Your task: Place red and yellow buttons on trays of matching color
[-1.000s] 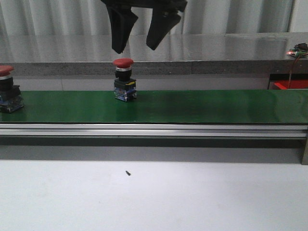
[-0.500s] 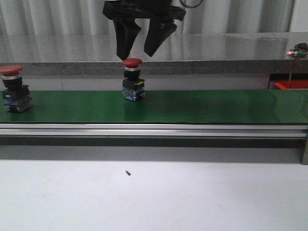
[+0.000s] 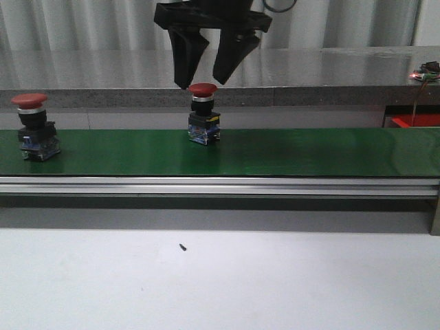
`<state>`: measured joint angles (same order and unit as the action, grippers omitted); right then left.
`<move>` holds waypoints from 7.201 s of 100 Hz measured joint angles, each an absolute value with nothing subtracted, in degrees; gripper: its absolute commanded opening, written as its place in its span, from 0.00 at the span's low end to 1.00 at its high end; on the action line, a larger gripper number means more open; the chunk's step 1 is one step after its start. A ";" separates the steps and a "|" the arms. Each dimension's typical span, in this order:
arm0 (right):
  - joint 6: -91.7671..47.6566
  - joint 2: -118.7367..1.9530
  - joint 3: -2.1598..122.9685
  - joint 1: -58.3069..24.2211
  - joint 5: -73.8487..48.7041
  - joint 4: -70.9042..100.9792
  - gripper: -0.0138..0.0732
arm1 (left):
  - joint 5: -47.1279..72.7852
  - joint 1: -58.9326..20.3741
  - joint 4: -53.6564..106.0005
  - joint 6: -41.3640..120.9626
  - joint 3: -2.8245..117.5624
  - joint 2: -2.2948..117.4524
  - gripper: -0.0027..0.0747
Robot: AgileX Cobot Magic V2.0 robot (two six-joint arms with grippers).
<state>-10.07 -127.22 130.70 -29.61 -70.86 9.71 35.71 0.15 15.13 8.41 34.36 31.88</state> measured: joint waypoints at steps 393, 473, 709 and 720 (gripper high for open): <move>-10.26 -86.96 83.95 11.90 -65.33 9.18 0.41 | 35.71 0.15 15.13 8.41 34.36 31.88 0.01; -2.98 -97.49 86.37 32.42 -59.66 10.26 0.41 | 35.50 0.15 15.13 8.41 34.36 31.88 0.01; -3.36 -106.75 100.03 22.80 -65.55 9.43 0.75 | 35.39 0.15 15.22 8.41 34.36 31.88 0.01; -3.52 -103.46 97.31 17.78 -65.55 9.43 0.75 | 35.39 0.15 15.22 8.41 34.36 31.88 0.01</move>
